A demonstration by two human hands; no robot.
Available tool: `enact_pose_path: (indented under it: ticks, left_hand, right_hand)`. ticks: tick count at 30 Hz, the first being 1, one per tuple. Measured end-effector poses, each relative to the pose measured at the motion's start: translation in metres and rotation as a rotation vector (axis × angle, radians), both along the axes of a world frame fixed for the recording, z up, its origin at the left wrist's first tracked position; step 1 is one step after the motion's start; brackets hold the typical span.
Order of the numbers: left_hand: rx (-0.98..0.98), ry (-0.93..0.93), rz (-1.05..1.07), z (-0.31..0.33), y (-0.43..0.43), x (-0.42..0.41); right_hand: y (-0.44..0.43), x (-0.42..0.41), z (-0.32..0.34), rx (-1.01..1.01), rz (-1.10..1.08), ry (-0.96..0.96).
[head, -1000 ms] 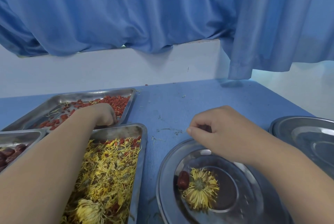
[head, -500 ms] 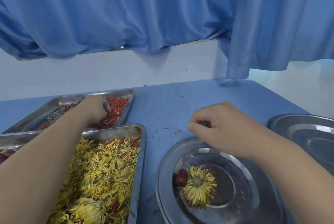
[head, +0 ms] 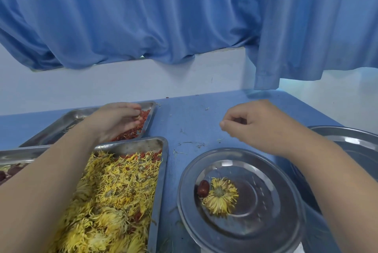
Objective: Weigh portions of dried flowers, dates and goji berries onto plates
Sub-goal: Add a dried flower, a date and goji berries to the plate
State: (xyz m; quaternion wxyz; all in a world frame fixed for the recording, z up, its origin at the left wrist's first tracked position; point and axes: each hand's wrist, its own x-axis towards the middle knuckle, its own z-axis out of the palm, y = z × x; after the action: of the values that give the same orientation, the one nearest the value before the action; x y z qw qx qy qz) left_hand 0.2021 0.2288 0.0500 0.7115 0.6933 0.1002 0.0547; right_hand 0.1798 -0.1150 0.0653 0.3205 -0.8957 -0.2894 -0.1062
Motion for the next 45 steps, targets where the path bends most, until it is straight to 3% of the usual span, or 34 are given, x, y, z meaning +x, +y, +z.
enact_pose_path:
  ticks: [6,9,11,15,17,28,40,45]
  left_hand:
    - [-0.162,-0.010,-0.271,0.018,-0.094,-0.038]
    - [-0.111,0.010,-0.401,0.022,-0.142,-0.051]
    - [0.031,0.021,-0.503,0.019,-0.168,-0.057]
    - [0.744,-0.043,-0.552,0.012,-0.199,-0.059]
    - [0.915,-0.048,-0.539,0.010,-0.205,-0.061]
    - [0.824,-0.017,-0.364,0.010,-0.192,-0.076]
    - [0.302,0.069,-0.245,0.004,-0.186,-0.106]
    - [0.126,0.070,-0.185,-0.002,-0.171,-0.133]
  right_hand:
    - [-0.015,-0.008,0.021,0.108,-0.021,-0.059]
    - [-0.020,-0.012,0.028,0.132,-0.021,-0.070]
    - [-0.023,-0.013,0.032,0.138,-0.019,-0.083]
    - [-0.028,-0.013,0.034,0.146,-0.012,-0.067]
    - [-0.029,-0.013,0.034,0.147,-0.011,-0.055]
    - [-0.036,-0.012,0.037,0.074,0.003,0.070]
    - [-0.043,-0.006,0.030,-0.089,0.010,0.324]
    - [-0.040,-0.001,0.019,-0.291,-0.006,0.456]
